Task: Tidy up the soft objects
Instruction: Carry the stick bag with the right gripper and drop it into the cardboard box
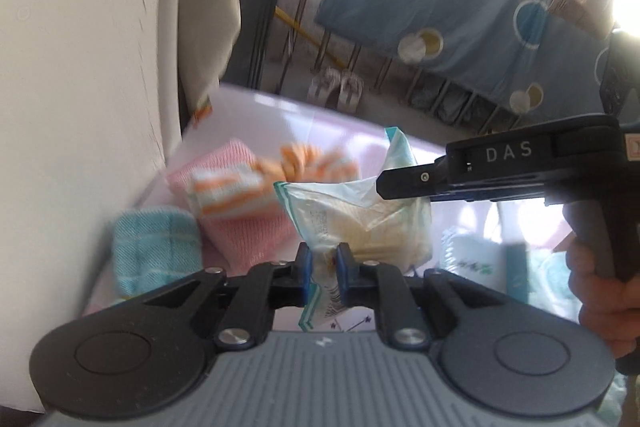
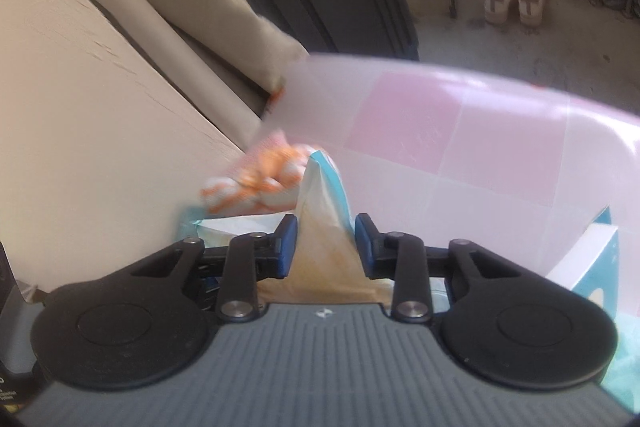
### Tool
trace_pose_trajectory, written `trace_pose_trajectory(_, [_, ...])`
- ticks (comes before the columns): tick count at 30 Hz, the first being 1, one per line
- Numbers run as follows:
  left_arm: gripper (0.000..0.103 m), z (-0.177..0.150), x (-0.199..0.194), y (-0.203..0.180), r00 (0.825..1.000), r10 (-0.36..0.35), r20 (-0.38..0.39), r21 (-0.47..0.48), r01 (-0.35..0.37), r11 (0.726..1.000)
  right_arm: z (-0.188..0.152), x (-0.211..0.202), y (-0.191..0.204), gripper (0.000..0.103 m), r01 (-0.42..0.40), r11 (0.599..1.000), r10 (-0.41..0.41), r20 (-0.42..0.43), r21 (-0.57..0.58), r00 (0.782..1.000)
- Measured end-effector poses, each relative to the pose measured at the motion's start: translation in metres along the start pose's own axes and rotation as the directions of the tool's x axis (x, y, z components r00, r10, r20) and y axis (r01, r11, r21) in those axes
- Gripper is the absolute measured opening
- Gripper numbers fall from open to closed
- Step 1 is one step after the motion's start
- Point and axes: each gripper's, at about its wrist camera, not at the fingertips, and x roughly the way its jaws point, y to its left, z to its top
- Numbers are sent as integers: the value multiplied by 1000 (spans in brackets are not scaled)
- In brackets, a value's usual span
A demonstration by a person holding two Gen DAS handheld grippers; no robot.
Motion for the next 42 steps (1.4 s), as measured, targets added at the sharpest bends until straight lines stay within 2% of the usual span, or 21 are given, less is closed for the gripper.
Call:
trace_pose_trajectory(3, [12,5,-35,-10,998,2,62,21,-3,1000,2,-31,15,30,-29,999,30,49,-12,998])
trace_pose_trajectory(7, [11,10,-85,-29,990,-36,139,40,30,999,0,-92,30,30,-53,998,56,121,-26,991])
trace_pose_trajectory(13, [11,6,-140,-95,966,-175,189,133,151,979,-32,-211,13,30,-33,999,28,240,17,970])
trace_pose_trajectory(18, [11,-7,-143,-176,936,-329,122,214,299,930,-80,-304,-36,30,58,994,-85,312,93,946])
trace_pose_trajectory(21, [11,-19,-127,-229,921,-386,48,252,362,897,-111,-340,-78,30,117,978,-168,314,175,934])
trace_pose_trajectory(24, [11,-33,-105,-279,912,-410,-26,291,399,870,-136,-361,-127,30,151,951,-231,293,270,928])
trace_pose_trajectory(28, [11,-50,-73,-332,911,-399,-100,329,409,851,-157,-364,-184,30,169,921,-269,261,352,927])
trace_pose_trajectory(30, [12,-54,-52,-348,916,-378,-130,349,400,848,-157,-354,-204,29,174,919,-273,251,354,929])
trace_pose_trajectory(33, [19,-65,-34,-364,922,-346,-174,375,386,843,-148,-332,-235,32,164,921,-264,256,353,930])
trace_pose_trajectory(34, [24,-67,-28,-365,923,-336,-186,376,383,844,-146,-325,-243,33,172,921,-270,254,351,929])
trace_pose_trajectory(38, [27,-71,-22,-353,921,-320,-224,349,382,856,-127,-284,-270,34,145,905,-256,241,400,936])
trace_pose_trajectory(42, [28,-67,-38,-336,924,-325,-203,355,379,855,-129,-272,-270,35,151,882,-282,242,447,928])
